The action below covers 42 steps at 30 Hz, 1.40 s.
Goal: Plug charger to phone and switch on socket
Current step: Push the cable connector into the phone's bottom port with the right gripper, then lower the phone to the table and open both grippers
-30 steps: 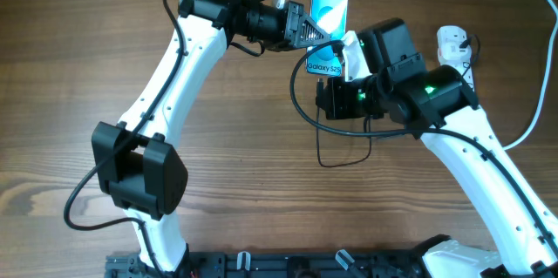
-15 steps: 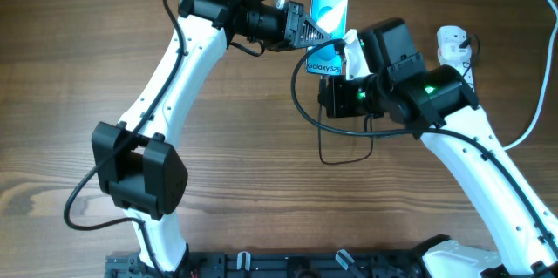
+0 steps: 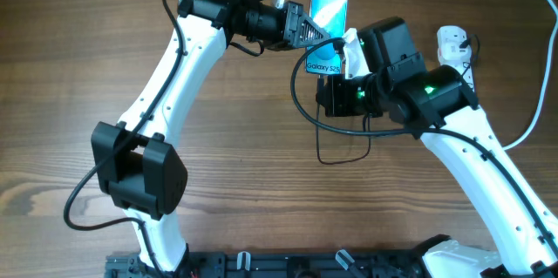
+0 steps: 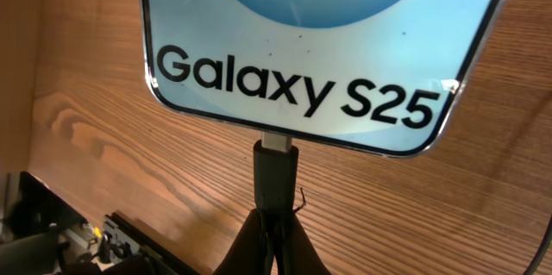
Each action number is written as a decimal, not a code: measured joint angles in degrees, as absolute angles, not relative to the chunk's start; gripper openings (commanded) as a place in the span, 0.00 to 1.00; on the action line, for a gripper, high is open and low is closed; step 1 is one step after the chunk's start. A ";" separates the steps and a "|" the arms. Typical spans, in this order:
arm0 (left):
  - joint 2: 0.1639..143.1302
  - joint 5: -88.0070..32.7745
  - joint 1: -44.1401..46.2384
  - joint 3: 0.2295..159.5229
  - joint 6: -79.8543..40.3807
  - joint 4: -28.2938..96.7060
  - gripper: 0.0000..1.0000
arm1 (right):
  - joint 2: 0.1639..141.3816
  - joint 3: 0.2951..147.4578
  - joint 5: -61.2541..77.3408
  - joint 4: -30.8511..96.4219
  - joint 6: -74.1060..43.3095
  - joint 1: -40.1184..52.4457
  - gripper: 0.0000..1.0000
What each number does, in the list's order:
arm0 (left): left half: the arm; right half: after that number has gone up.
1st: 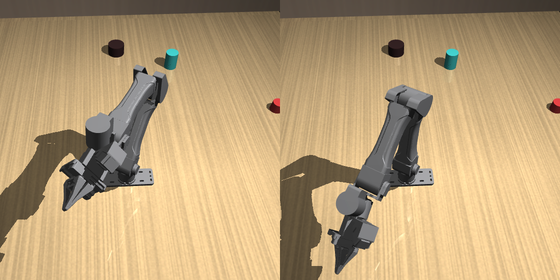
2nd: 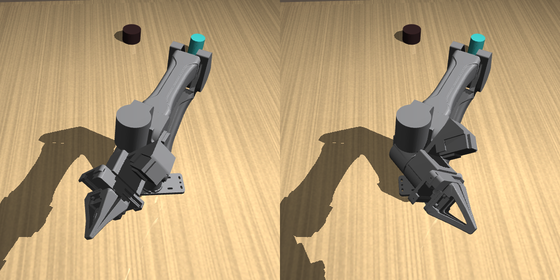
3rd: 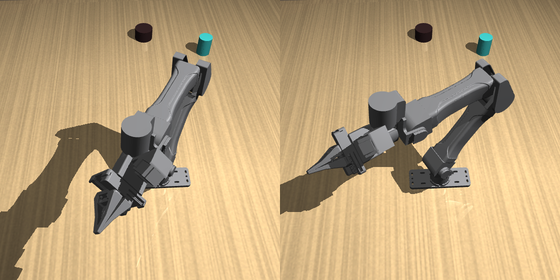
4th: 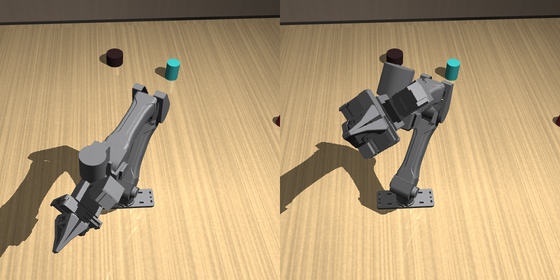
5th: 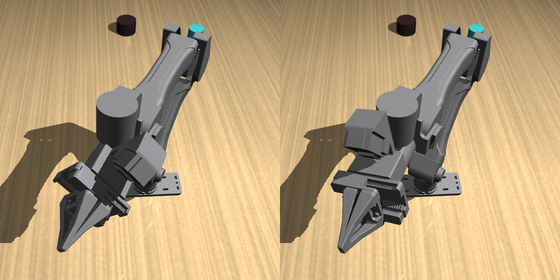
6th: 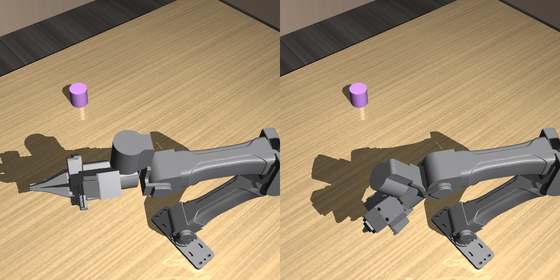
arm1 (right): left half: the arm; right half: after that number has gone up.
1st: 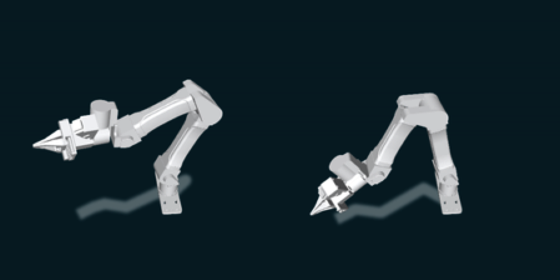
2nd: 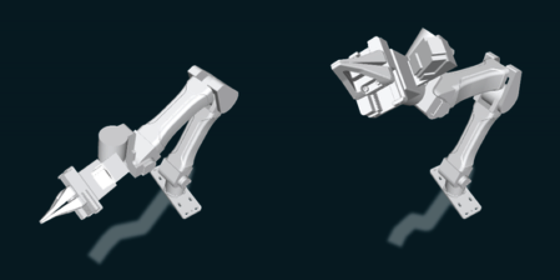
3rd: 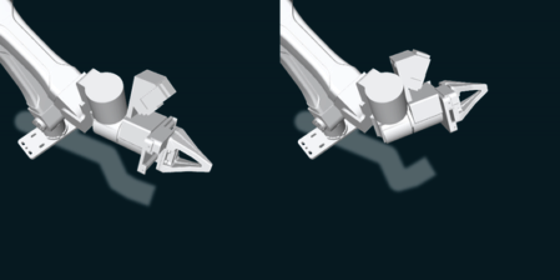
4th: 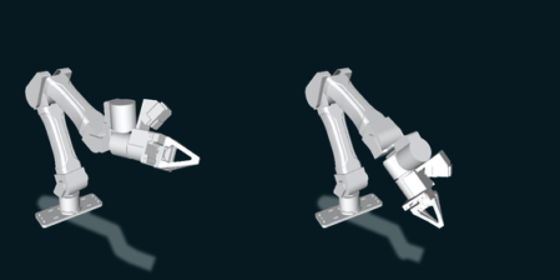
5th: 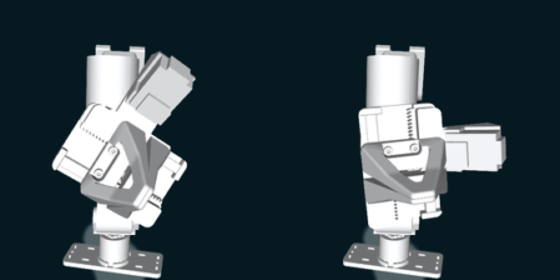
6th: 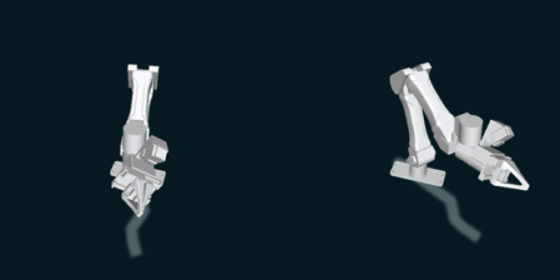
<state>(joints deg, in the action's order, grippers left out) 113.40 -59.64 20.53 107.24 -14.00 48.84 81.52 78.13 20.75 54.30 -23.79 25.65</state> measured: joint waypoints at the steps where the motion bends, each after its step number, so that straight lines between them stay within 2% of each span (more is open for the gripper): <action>1: 113.40 -59.70 20.53 107.24 -14.00 48.84 0.04 | 81.52 78.13 20.75 54.28 -24.21 25.65 0.04; 19: 113.40 -59.83 19.64 107.31 -13.58 50.59 0.04 | 81.52 78.11 21.39 51.75 -26.33 25.82 0.04; 21: 113.40 -59.79 19.38 107.37 -13.58 51.42 0.04 | 81.52 78.02 21.37 51.42 -26.33 26.06 0.06; 23: 113.40 -59.70 19.29 107.55 -13.58 51.68 0.04 | 81.52 77.91 21.41 50.89 -26.33 26.09 0.13; 25: 113.40 -59.92 19.07 107.61 -13.56 51.90 0.04 | 81.52 77.78 21.39 50.09 -26.13 26.09 0.13; 26: 113.40 -60.10 19.00 107.61 -13.39 52.23 0.04 | 81.52 77.78 21.41 49.80 -26.09 26.09 0.16; 27: 113.40 -60.25 19.00 107.61 -13.13 52.31 0.04 | 81.52 77.78 21.39 49.69 -26.09 26.09 0.25; 29: 113.40 -61.41 19.22 107.61 -13.10 53.47 0.04 | 81.52 77.80 20.53 48.56 -26.00 25.85 0.49; 31: 113.43 -61.21 19.81 107.61 -13.10 53.49 0.04 | 81.52 77.80 20.51 49.74 -25.93 25.76 0.62; 32: 113.40 -61.17 19.84 107.61 -13.13 53.63 0.04 | 81.52 77.80 20.45 50.35 -25.96 25.74 0.73; 36: 113.43 -56.55 20.12 107.59 -13.13 55.05 0.04 | 81.49 79.81 20.12 57.23 -25.65 25.65 1.00; 38: 113.43 -51.88 20.14 107.59 -13.15 56.97 0.04 | 81.30 83.05 19.79 62.28 -25.19 25.65 1.00; 42: 113.43 -44.88 20.16 107.55 -13.10 60.93 0.04 | 79.77 85.62 19.64 63.99 -25.19 25.65 1.00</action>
